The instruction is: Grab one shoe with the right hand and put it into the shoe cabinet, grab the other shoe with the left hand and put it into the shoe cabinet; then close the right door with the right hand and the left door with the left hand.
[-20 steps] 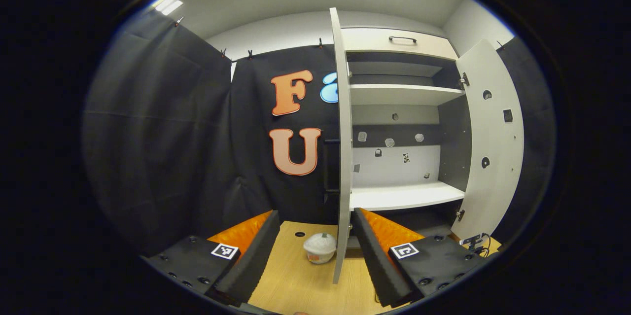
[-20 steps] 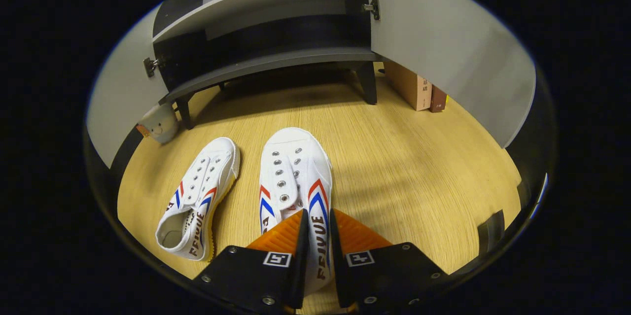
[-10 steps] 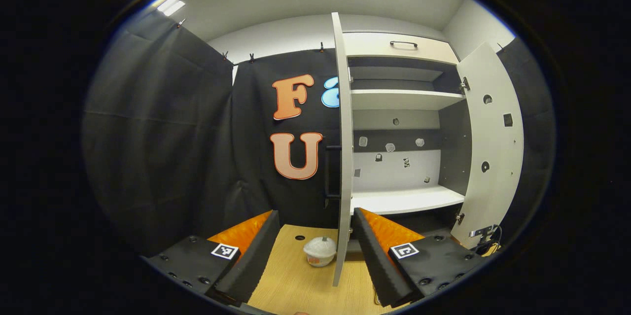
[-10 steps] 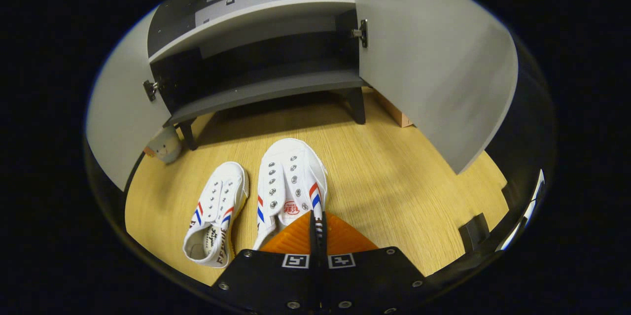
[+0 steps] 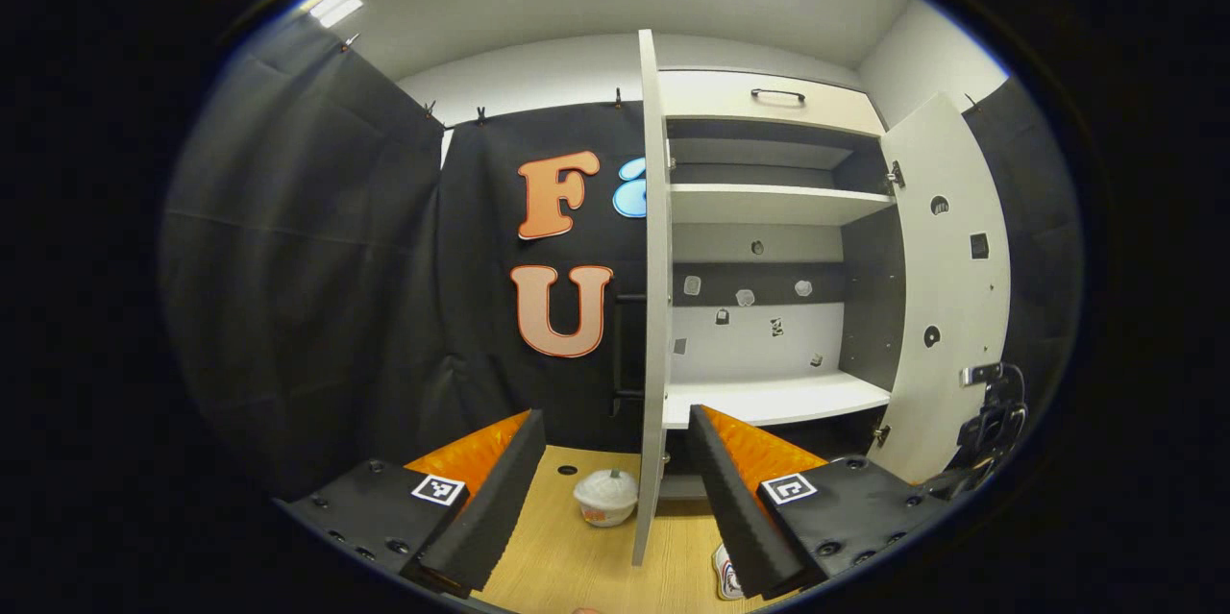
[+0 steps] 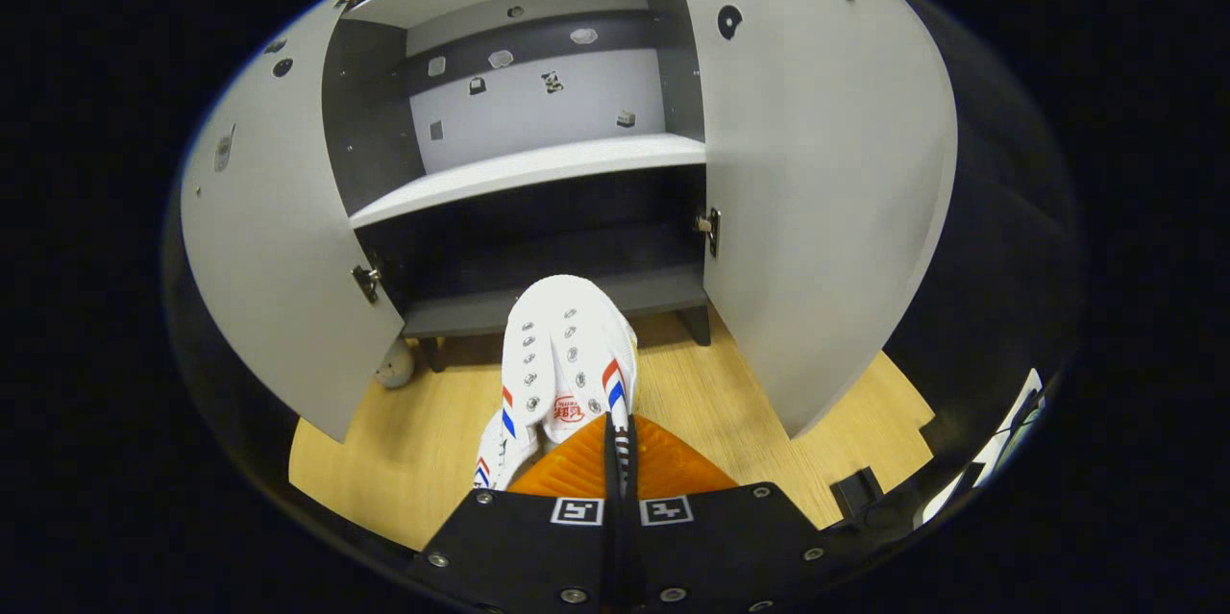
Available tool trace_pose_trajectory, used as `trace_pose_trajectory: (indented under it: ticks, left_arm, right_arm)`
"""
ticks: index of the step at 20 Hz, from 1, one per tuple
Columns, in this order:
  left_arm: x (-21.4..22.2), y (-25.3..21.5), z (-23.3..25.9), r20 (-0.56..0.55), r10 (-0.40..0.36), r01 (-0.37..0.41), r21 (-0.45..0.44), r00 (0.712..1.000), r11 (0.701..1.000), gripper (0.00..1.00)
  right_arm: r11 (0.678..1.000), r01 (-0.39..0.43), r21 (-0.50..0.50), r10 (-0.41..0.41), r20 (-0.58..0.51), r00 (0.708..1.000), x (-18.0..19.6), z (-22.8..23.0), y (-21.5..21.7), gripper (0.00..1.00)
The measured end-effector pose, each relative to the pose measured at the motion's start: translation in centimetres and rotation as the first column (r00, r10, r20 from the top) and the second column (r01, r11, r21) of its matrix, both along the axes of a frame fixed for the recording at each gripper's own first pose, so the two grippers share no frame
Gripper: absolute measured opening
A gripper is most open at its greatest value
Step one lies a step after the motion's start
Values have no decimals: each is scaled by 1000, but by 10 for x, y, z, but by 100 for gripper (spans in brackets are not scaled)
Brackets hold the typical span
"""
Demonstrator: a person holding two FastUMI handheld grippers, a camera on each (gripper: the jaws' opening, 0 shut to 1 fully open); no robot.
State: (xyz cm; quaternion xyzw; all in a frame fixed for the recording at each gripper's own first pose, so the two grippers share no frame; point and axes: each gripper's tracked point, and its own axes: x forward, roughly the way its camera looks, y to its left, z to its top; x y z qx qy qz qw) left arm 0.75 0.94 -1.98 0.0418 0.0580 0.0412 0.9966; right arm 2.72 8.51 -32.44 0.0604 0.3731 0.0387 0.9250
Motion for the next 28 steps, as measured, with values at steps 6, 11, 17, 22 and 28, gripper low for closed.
trace_pose_trajectory:
  ticks: [6,11,17,22,28]
  left_arm:
    - [1,2,-5,-1,-2,2,17,1000,1000,96]
    - [3,3,-13,-6,-9,9,5,1000,1000,96]
    - [6,9,-21,-14,-2,2,1,1000,1000,96]
    - [11,20,-31,-30,29,-29,-3,999,1000,96]
    - [12,38,-45,-54,82,-82,2,995,997,96]
  right_arm:
    - [1000,-17,-1,17,138,990,51,87,7,0]
    - [1000,-10,24,5,222,975,108,127,20,0]
    - [1000,5,4,-6,275,962,193,153,34,0]
    - [999,43,7,-44,243,969,269,128,41,0]
    - [996,91,-22,-85,190,978,335,76,38,0]
